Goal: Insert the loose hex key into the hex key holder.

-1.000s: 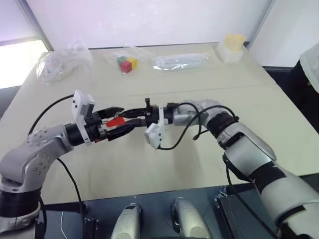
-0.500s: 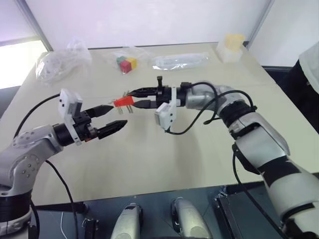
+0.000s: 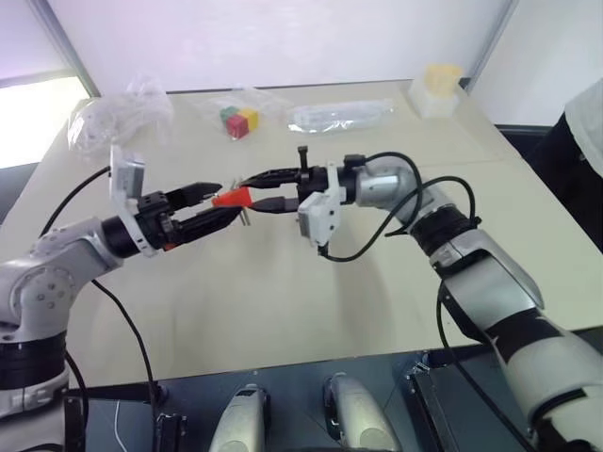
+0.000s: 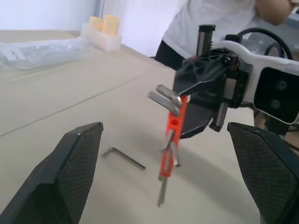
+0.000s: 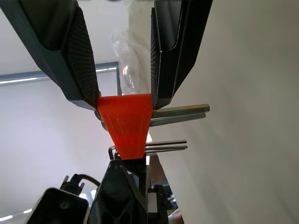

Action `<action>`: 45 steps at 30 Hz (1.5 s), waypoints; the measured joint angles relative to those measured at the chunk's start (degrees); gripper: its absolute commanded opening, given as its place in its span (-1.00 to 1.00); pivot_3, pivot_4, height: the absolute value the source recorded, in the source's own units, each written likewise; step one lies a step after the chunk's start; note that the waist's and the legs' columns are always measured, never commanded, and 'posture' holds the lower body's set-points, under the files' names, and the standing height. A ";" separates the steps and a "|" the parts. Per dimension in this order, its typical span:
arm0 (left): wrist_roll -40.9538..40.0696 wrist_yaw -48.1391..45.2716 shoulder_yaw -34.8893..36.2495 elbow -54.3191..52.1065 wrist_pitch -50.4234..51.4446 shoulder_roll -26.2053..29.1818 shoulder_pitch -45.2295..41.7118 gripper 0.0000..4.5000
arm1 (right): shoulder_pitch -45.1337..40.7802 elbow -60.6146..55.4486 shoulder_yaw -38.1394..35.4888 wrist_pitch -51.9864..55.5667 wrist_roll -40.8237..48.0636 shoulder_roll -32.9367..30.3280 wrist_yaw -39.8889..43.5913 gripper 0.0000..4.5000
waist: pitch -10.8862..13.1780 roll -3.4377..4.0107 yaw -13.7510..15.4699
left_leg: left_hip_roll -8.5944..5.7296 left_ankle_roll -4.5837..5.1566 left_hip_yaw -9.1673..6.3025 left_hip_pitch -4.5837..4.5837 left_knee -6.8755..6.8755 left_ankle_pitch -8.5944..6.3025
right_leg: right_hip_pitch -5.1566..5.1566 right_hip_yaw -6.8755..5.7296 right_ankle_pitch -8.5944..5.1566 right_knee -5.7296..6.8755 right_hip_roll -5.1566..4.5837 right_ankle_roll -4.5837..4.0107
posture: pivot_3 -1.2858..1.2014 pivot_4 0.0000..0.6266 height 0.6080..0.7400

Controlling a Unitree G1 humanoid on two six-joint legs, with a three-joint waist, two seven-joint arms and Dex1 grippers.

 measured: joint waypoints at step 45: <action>-3.52 2.17 0.02 0.98 0.65 -3.24 -3.28 0.00 | 2.30 -7.73 -7.85 10.40 7.28 2.19 12.78 -0.54 | 0.00 0.00 0.53 | 0.00 0.00 0.01 0.00 0.01 0.00 | 0.00 0.00 0.01 0.00 -0.04 0.01 | 0.03 -0.52 1.00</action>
